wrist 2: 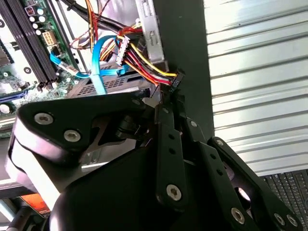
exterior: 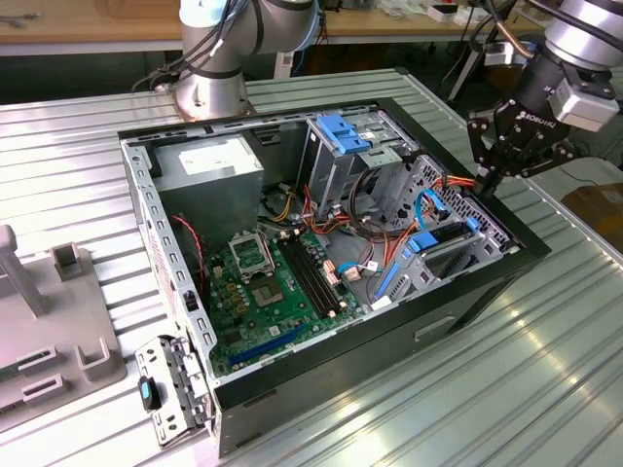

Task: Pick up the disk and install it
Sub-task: 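Insert the first disk wire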

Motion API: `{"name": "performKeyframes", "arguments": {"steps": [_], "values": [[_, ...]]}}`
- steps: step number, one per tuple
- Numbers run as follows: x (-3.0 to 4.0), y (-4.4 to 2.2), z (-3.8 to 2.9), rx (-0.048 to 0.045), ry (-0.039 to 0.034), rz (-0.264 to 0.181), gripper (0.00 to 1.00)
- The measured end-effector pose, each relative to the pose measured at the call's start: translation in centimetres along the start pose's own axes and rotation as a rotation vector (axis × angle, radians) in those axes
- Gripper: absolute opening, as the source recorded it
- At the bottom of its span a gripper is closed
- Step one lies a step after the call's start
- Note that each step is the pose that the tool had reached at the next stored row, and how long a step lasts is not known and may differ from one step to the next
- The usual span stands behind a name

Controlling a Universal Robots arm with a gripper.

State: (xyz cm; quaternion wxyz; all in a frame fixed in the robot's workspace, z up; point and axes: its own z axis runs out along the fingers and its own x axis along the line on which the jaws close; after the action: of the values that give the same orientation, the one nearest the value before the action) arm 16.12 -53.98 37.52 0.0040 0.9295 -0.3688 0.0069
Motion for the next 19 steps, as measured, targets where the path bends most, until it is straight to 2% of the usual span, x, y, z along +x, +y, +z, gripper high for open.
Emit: {"name": "performKeyframes", "arguments": {"steps": [1, 2, 3, 4, 6, 8, 12, 13, 14, 15, 17, 19], "values": [[-0.45, 0.42, 0.0, 0.0036, 0.0037, 0.0, 0.16], [-1.32, 1.25, -0.02, 0.0102, 0.0109, 0.0, 0.16], [-1.74, 1.64, -0.02, 0.0127, 0.0134, 0.0, 0.16], [-1.8, 1.71, 0.0, 0.0126, 0.0139, 0.013, 0.16], [-1.81, 1.71, 0.06, 0.0112, 0.0141, 0.074, 0.16], [-1.81, 1.71, 0.1, 0.0105, 0.0142, 0.108, 0.16], [-1.82, 1.7, 0.41, 0.0076, 0.0146, 0.235, 0.16], [-1.82, 1.71, 0.52, 0.0065, 0.0148, 0.278, 0.16], [-1.86, 1.74, 0.57, 0.0061, 0.0149, 0.296, 0.16], [-2.28, 2.14, 0.64, 0.0057, 0.0149, 0.316, 0.16], [-2.97, 2.78, 0.67, 0.0055, 0.0149, 0.325, 0.16], [-3.03, 2.84, 0.67, 0.0054, 0.0149, 0.326, 0.16]]}}
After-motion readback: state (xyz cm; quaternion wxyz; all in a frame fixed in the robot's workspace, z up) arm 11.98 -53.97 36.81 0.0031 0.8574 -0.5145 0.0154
